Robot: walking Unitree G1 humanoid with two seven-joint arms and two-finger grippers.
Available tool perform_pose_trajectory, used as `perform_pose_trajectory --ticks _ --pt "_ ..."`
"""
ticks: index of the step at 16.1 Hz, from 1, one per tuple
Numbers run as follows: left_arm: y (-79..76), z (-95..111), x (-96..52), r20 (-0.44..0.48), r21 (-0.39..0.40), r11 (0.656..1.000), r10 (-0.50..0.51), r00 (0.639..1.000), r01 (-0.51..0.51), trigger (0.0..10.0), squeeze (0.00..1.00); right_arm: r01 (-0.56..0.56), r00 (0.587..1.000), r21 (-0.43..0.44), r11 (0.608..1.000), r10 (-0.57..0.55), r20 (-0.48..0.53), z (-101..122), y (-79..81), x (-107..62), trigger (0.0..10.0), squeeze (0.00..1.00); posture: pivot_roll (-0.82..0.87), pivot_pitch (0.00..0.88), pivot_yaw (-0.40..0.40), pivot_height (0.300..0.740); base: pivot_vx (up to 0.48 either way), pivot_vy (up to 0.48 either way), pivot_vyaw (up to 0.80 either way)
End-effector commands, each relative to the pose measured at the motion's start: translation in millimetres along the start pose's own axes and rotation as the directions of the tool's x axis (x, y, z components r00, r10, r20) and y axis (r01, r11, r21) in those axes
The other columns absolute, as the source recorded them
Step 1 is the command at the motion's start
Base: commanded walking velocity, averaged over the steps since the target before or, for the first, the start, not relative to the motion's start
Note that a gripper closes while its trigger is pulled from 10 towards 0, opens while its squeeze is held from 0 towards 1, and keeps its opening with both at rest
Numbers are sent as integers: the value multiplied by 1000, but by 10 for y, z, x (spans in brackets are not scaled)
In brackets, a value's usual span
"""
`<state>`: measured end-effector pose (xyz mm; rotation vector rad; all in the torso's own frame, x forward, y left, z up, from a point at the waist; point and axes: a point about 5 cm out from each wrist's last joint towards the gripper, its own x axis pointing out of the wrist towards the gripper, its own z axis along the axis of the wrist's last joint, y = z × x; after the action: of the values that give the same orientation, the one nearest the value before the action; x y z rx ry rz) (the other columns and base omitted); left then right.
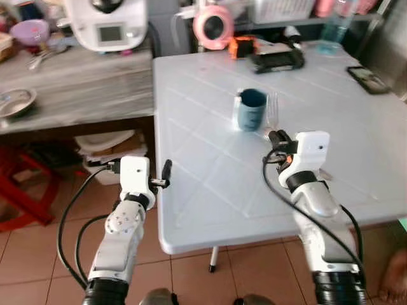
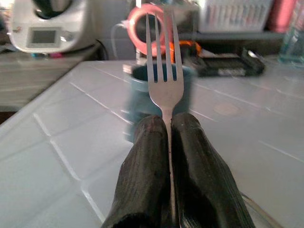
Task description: Setting the table
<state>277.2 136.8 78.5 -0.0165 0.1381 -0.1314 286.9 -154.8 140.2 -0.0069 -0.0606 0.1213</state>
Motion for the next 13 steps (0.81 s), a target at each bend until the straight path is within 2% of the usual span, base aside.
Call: perform_pose_trajectory --ticks 1,3,7,13 --pt "31 1 3 2 2 1000 10 1000 -10 10000 0 13 1000 0 1000 -13 19 29 21 38 10000 0 -46 0 50 740 0 458 0" --pt "31 -1 -1 0 2 1000 8 1000 -8 10000 0 47 998 43 998 -49 42 50 -5 48 10000 0 -48 0 55 740 0 480 0" --pt "23 -8 -6 1 2 1000 0 1000 0 10000 0 57 998 2 998 -57 15 6 -45 28 10000 0 -48 0 54 740 0 480 0" --pt "25 0 -22 8 2 1000 -12 1000 12 10000 0 77 996 41 996 -78 34 14 -95 12 10000 0 -43 0 54 740 0 480 0"
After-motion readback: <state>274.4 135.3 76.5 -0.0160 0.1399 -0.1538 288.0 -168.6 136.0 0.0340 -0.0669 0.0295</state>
